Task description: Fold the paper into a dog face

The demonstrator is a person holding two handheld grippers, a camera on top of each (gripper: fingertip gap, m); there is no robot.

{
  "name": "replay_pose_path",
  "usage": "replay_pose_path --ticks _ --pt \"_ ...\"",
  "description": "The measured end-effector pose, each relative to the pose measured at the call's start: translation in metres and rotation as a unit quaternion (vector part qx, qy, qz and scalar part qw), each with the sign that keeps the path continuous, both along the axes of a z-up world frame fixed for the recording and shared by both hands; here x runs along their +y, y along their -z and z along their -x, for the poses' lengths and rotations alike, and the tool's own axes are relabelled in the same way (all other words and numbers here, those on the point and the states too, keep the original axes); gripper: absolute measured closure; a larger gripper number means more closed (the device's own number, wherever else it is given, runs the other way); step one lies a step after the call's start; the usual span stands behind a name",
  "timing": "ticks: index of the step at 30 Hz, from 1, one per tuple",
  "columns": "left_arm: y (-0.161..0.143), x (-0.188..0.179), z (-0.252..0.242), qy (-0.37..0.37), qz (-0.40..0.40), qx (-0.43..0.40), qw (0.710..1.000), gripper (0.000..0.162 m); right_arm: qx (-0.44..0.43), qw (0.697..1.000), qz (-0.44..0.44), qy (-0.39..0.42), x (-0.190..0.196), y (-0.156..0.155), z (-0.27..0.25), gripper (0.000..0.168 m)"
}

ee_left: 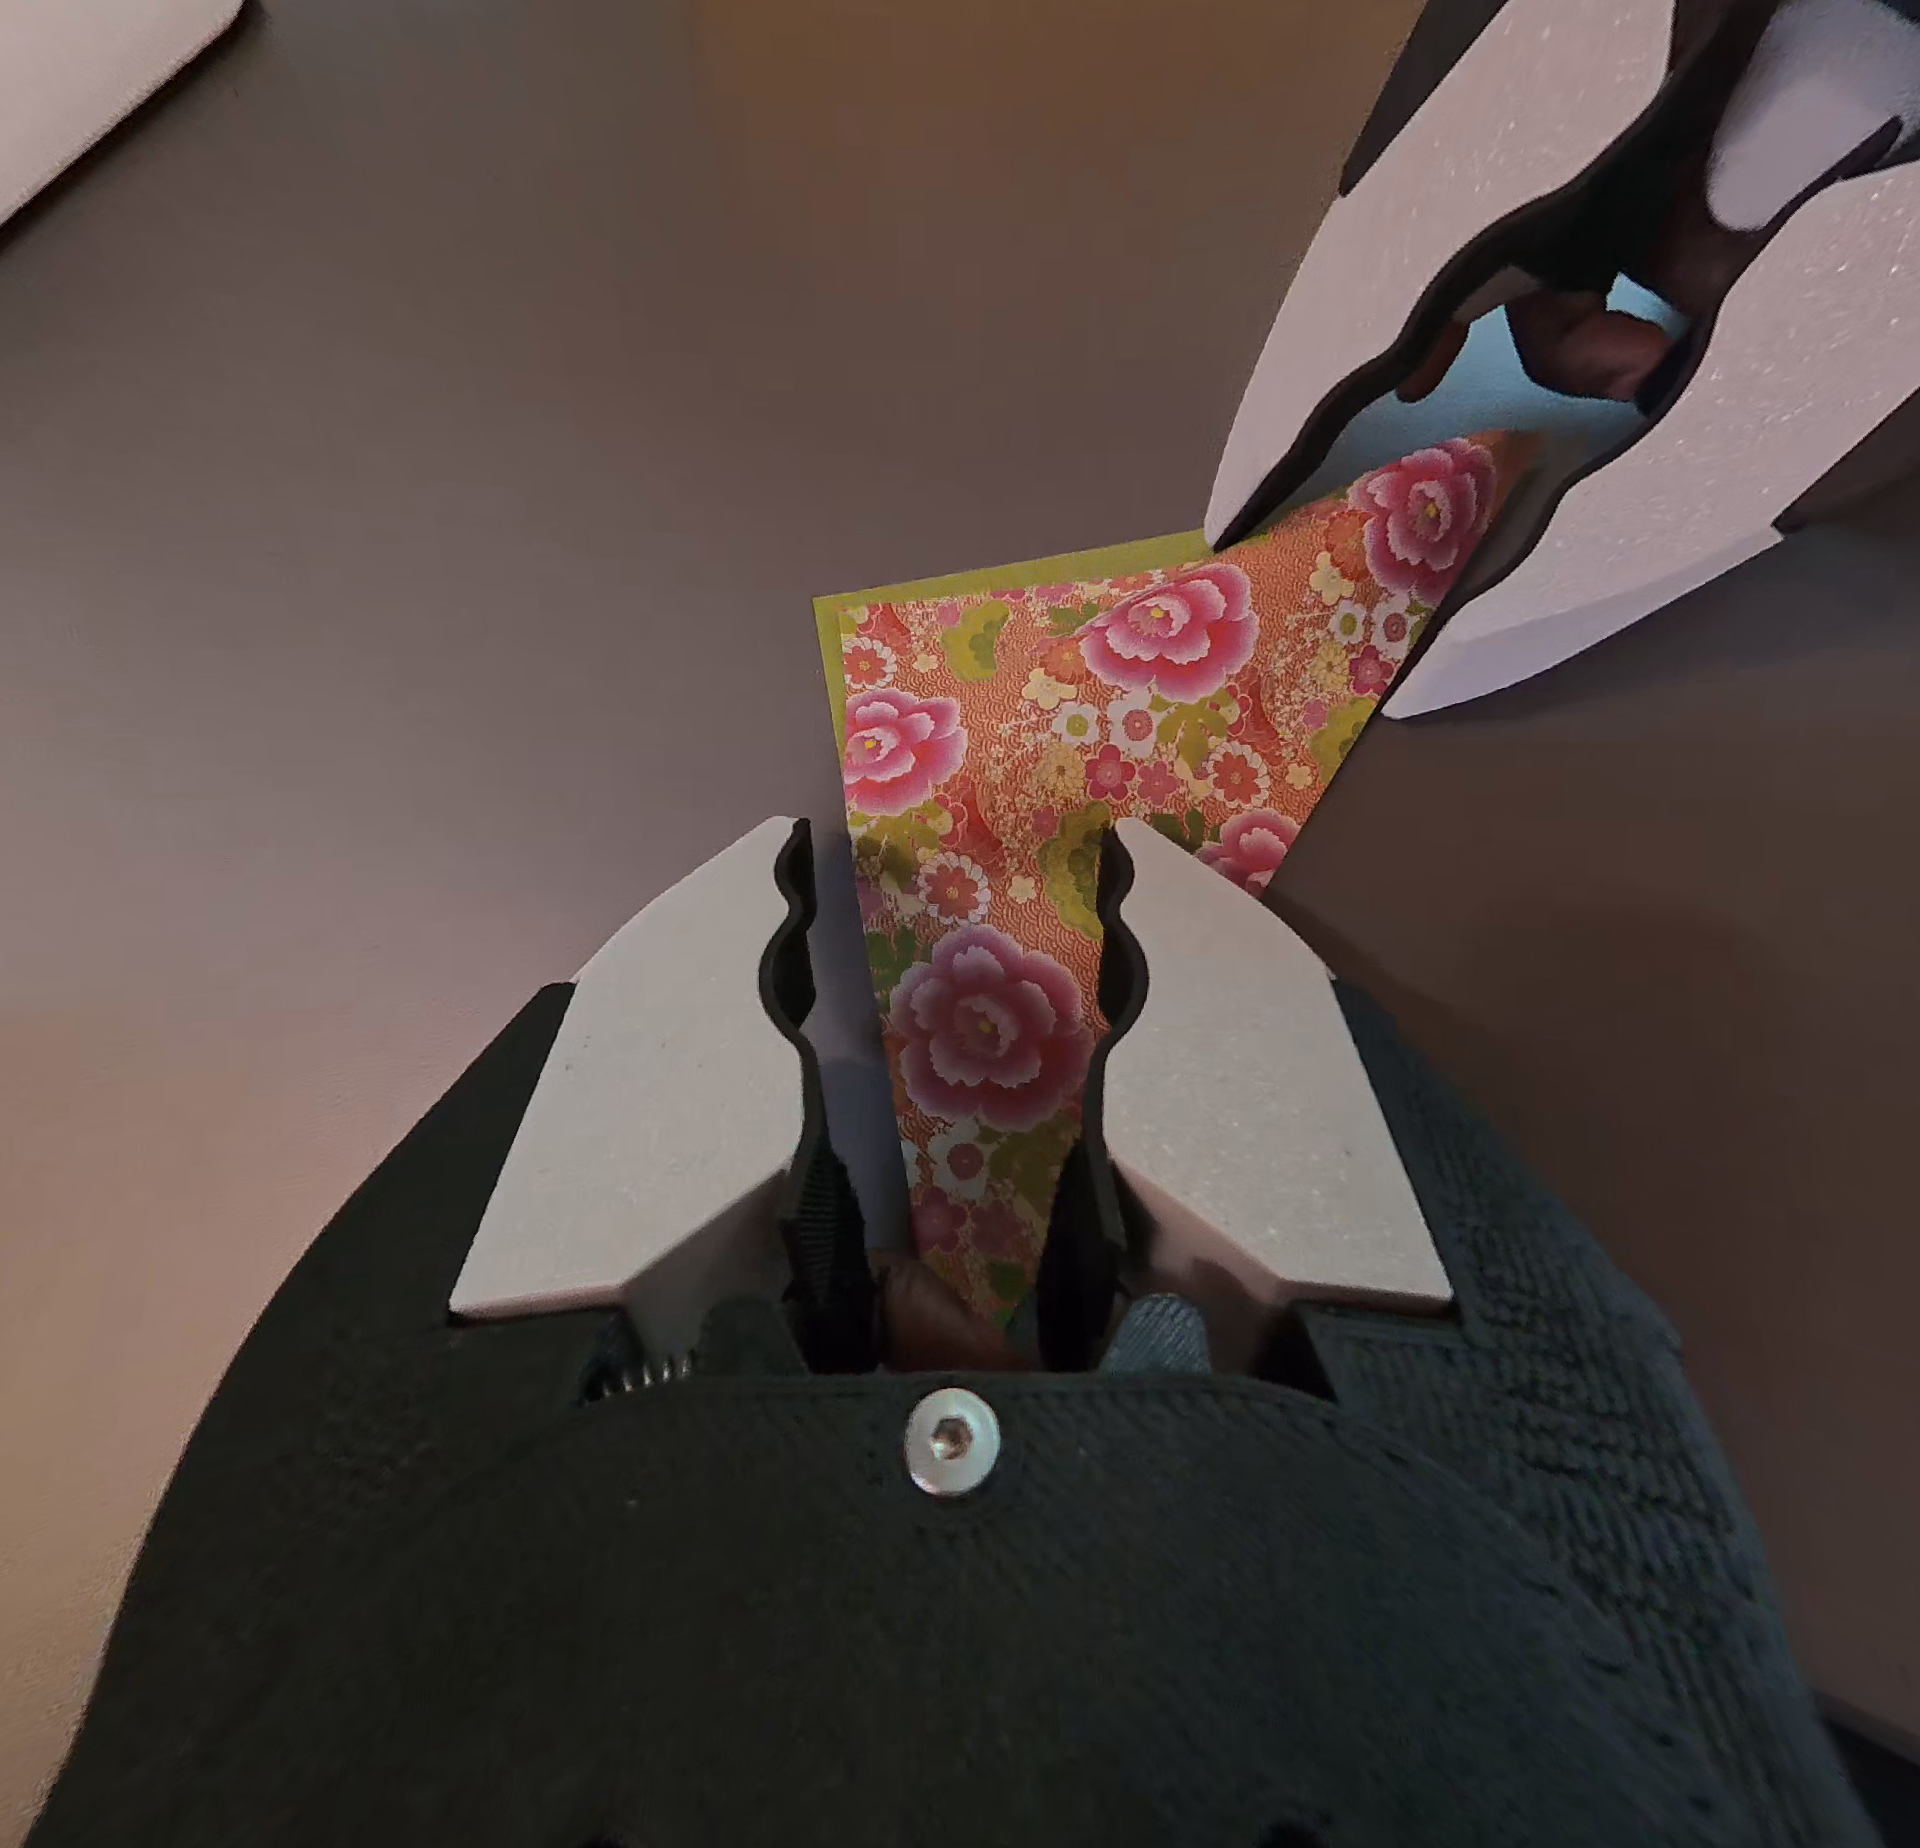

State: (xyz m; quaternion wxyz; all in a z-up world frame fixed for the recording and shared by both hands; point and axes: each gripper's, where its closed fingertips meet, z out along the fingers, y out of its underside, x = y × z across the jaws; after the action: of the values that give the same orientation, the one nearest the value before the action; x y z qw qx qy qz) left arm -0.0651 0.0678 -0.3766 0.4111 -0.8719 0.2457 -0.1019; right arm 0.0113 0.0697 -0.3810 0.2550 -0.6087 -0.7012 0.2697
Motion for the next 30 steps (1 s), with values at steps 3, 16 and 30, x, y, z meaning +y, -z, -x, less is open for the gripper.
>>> replay_pose_path --ticks 3,16,30 --pt "-0.001 0.000 0.001 -0.002 0.001 -0.009 1.000 0.109 0.005 1.000 -0.008 -0.002 0.001 0.000 0.000 0.125" --pt "0.001 -0.003 -0.002 0.012 0.012 -0.010 1.000 0.108 0.028 0.999 -0.037 -0.004 0.003 -0.006 0.001 0.134" --pt "-0.003 -0.005 -0.005 0.028 -0.005 -0.013 1.000 0.109 0.054 0.997 -0.064 -0.002 0.009 -0.016 -0.002 0.135"
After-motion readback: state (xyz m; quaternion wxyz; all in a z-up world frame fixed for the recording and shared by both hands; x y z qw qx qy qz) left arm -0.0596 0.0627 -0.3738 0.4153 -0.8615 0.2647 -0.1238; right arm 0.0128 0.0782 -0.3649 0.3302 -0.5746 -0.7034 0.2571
